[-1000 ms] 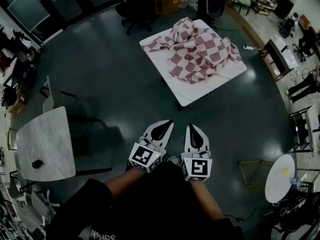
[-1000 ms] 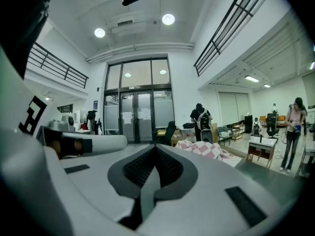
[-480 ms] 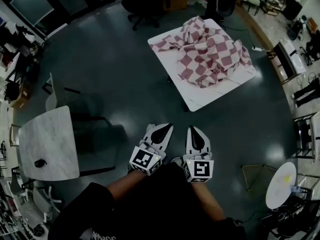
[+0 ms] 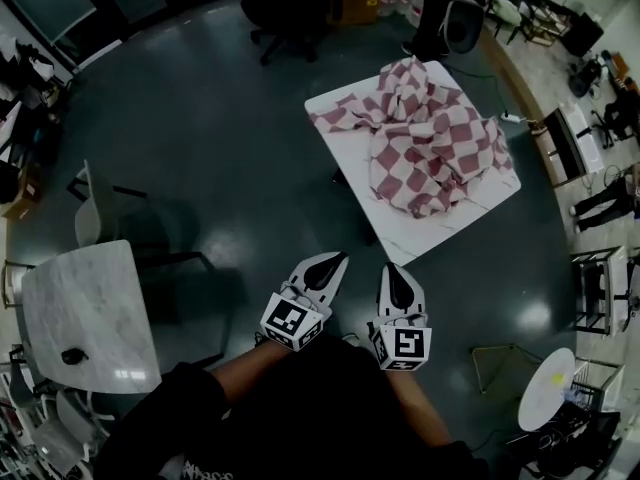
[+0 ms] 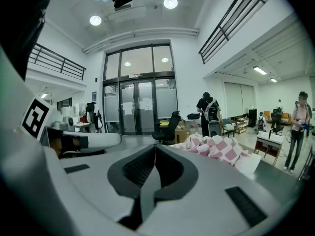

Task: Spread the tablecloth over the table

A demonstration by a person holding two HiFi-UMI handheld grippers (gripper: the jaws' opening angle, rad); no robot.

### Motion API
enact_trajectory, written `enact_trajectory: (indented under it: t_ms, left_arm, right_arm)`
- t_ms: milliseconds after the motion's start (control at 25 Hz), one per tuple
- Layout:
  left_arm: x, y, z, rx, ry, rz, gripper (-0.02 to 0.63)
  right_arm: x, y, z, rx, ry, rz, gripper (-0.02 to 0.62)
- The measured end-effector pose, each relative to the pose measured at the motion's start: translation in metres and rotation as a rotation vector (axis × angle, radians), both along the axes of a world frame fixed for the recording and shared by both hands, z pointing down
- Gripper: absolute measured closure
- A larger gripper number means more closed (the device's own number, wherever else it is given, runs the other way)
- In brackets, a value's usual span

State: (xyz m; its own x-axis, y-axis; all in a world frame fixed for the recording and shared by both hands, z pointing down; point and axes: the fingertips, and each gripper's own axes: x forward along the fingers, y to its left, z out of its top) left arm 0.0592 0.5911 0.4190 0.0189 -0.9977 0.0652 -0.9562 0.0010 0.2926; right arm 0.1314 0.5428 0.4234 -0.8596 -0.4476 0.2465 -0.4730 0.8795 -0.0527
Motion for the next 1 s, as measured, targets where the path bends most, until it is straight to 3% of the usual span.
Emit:
enact_trajectory:
  t_ms: [240,440,720,1000]
  left_arm:
    - [-0.093,-0.024,-0.003,0.008,0.009,0.037,0.589]
    - [-0.158,-0.036,0.005,0.002,0.001,0.053,0.589]
    - [-0.219,-0.065,0.029,-0.046,0.021,0.024,0.588]
    - [-0.249,-0.132,0.058,-0.122,-0.042,0.058,0.588]
  right_arm:
    - [-0.096,-0.026,-0.005,0.015,0.028,0.031,0.578]
    - [-0.150,-0.042,0.007,-0.005,0.048,0.071,0.578]
    - [-0.189,-0.074,0.019,-0.027,0.070,0.090,0.578]
    - [-0.208,-0.138,0.047,-0.030,0.097,0.123,0.578]
